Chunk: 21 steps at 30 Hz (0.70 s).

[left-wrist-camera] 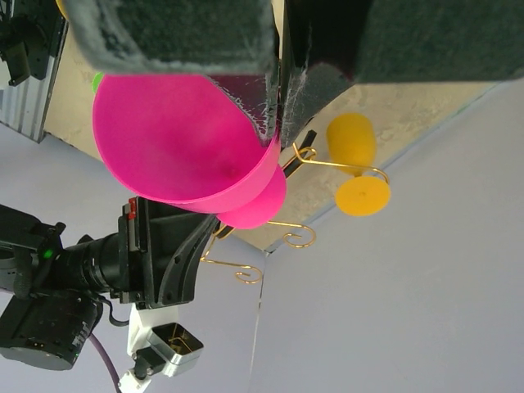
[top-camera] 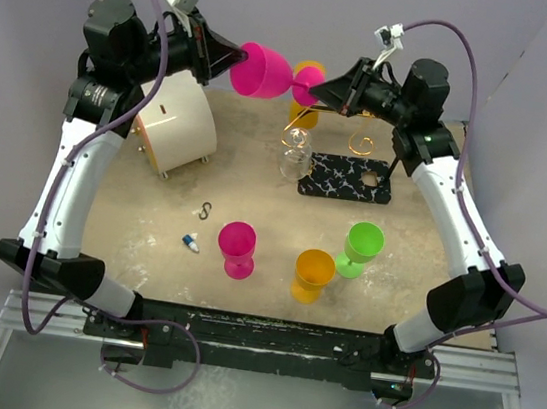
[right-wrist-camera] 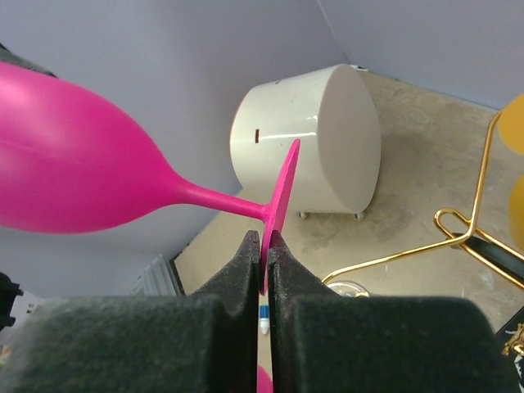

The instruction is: Place the wine glass upside down on the wine glass rack

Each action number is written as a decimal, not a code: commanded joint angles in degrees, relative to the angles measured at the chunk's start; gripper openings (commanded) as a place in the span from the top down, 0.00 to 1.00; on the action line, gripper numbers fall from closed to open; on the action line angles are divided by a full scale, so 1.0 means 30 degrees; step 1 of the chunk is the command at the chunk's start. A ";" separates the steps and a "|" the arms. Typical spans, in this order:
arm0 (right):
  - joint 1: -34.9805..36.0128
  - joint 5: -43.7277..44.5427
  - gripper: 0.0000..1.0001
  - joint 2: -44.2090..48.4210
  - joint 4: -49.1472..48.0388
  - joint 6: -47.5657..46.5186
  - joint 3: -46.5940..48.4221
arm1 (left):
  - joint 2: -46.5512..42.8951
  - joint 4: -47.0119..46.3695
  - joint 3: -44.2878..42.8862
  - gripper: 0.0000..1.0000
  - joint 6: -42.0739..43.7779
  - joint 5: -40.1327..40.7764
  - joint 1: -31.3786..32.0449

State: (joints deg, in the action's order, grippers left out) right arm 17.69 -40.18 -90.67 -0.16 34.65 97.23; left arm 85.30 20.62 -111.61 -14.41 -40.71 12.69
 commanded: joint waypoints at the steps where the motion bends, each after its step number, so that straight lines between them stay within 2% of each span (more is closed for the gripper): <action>1: 0.0079 0.1421 1.00 0.1308 0.0302 -0.0417 0.0060 | -0.1117 -0.0947 0.0396 0.99 0.0506 -0.0191 0.0077; 6: -0.0601 0.2163 1.00 0.1943 0.0864 -0.0977 0.0168 | -0.2003 -0.1596 0.1781 0.67 0.0183 -0.1398 0.0022; 10: -0.1843 0.2543 1.00 0.2638 0.1026 -0.1404 0.0088 | -0.2772 -0.1646 0.2722 0.48 0.0121 -0.1412 -0.0238; 14: -0.2621 0.4203 1.00 0.3471 0.1883 -0.3435 0.0261 | -0.3697 -0.0929 0.3120 0.25 0.0692 -0.0211 -0.0637; 18: -0.2646 0.7595 1.00 0.4539 0.3076 -0.7115 0.0678 | -0.4716 0.0347 0.3140 0.03 0.1602 0.1811 -0.1145; 19: -0.2646 0.8607 1.00 0.4793 0.3329 -0.7818 0.0737 | -0.4938 0.0752 0.3129 0.00 0.1691 0.2472 -0.1445; 21: -0.2646 0.9751 1.00 0.5071 0.3722 -0.9342 0.0882 | -0.5335 0.1440 0.3098 0.01 0.1832 0.3757 -0.2013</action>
State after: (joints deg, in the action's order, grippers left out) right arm 9.50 -21.50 -78.61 9.45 18.44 97.12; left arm 72.90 22.15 -101.97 -11.38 -37.95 9.54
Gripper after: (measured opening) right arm 0.012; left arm 0.987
